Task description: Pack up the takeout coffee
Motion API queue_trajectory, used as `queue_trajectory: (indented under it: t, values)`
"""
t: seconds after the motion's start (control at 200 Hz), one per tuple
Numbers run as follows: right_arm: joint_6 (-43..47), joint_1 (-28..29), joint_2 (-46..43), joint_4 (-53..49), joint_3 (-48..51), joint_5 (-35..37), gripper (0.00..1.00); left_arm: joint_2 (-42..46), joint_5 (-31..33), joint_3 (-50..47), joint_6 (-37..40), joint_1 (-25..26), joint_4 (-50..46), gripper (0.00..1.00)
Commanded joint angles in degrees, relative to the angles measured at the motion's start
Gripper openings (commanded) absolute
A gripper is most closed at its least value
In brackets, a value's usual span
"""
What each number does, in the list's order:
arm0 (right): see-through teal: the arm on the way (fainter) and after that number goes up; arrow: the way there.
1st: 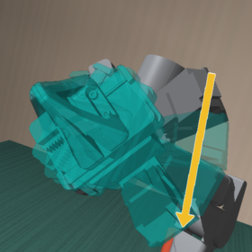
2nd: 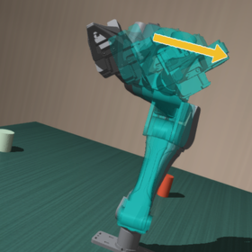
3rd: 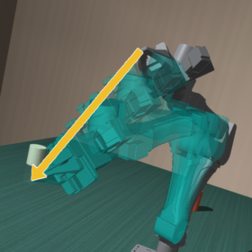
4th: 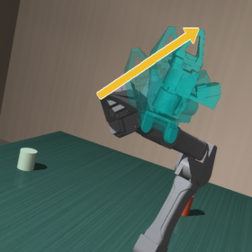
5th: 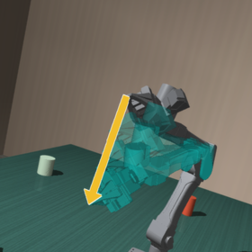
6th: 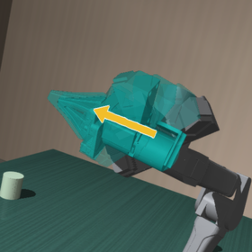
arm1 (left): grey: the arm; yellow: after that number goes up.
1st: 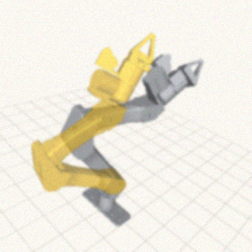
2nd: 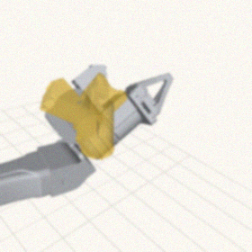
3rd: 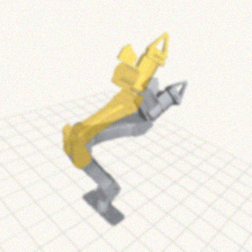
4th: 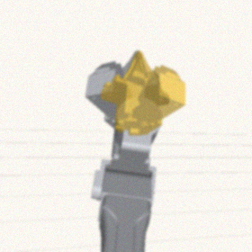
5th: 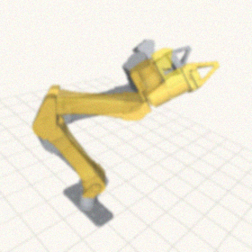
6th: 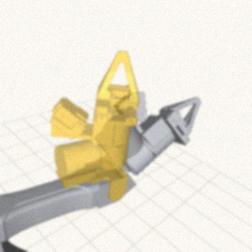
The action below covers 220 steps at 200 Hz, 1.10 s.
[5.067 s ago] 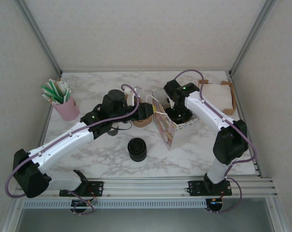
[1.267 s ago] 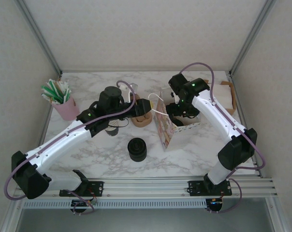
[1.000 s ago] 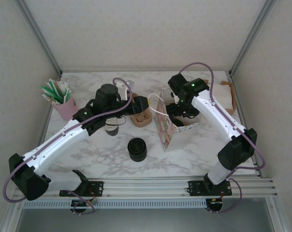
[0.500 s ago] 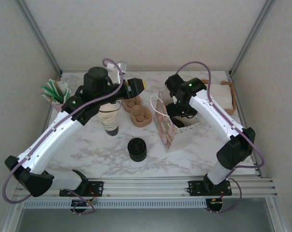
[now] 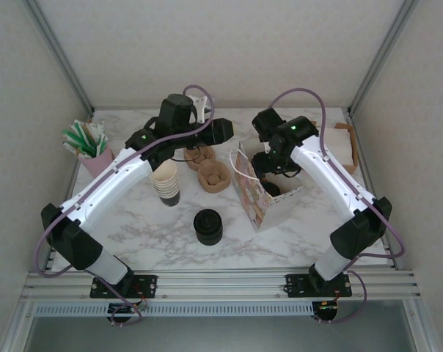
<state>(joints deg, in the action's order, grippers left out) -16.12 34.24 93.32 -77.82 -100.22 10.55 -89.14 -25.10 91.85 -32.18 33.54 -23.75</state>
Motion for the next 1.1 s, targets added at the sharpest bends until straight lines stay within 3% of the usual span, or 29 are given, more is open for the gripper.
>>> queue_trajectory:
  t: [0.0,0.456,1.096]
  values:
    - [-1.0,0.7,-3.0,-1.2,-2.1,1.2,0.74,-1.2,-0.3,4.0,2.4,0.1,-1.6,0.5]
    - [-1.1,1.6,-8.9,0.0,-4.5,1.2,0.74,-5.3,0.4,11.4,5.8,0.5,-6.5,0.51]
    - [-1.2,1.6,-17.7,3.1,-5.0,-2.4,0.75,-1.7,2.2,12.7,6.4,0.5,-7.6,0.58]
